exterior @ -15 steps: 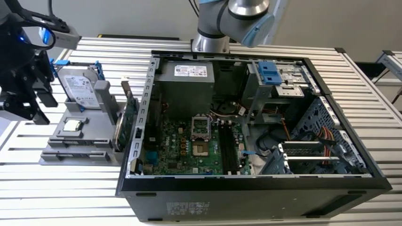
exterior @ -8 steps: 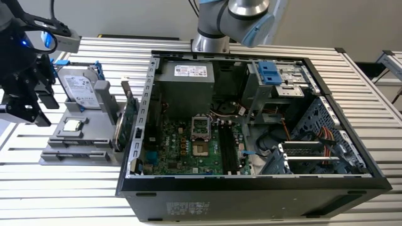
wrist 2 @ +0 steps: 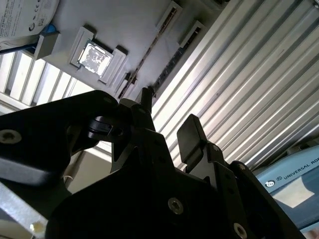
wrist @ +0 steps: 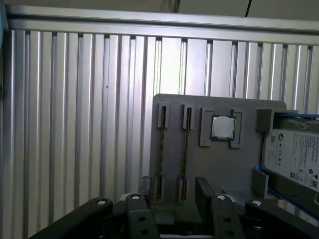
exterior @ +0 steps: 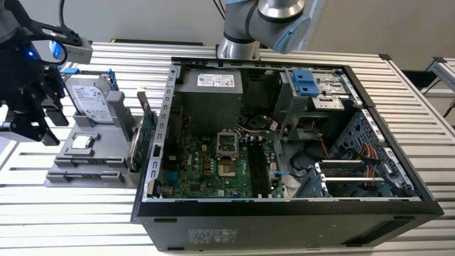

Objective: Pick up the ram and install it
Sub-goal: 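Pick up the ram and move it above insertion slot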

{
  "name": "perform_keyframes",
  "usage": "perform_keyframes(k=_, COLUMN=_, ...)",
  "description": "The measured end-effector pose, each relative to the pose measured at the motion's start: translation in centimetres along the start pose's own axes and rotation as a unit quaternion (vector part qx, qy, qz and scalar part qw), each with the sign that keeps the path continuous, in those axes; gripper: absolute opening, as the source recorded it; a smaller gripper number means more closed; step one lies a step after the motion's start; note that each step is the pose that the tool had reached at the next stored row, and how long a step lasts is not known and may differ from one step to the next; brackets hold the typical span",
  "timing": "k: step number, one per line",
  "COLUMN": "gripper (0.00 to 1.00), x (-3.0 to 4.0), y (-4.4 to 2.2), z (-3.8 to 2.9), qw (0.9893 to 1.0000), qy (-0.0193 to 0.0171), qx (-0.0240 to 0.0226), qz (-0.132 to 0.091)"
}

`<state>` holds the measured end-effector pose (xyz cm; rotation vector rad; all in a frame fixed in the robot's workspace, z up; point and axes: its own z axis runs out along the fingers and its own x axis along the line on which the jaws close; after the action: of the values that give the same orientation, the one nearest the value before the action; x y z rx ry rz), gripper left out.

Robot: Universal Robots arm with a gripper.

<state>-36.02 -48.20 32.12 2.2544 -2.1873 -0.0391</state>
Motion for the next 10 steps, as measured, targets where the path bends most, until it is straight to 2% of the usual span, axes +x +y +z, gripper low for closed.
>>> perform_keyframes(k=10, gripper=1.00, x=0.01, y=-0.02, z=0.87, qw=1.0000, qy=0.0000, qx=0.0000, qz=0.001)
